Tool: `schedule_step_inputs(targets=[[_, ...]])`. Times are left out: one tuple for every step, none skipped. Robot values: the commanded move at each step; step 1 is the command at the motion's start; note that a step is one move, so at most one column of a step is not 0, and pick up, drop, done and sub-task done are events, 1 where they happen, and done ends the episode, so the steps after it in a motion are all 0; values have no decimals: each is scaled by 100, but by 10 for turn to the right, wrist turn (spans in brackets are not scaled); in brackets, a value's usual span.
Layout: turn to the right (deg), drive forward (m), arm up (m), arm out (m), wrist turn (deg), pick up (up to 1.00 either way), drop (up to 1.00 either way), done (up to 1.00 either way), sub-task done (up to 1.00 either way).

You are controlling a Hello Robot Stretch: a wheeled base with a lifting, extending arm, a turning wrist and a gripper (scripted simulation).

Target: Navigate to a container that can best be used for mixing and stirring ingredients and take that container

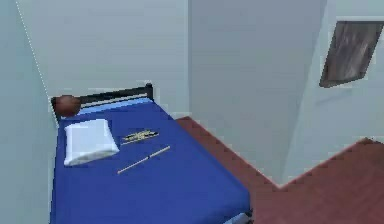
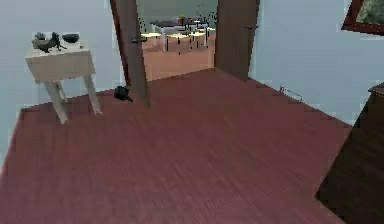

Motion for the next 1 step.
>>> schedule_step_inputs(targets=[[450, 0, 0, 0, 0, 0, 0, 0, 0]])
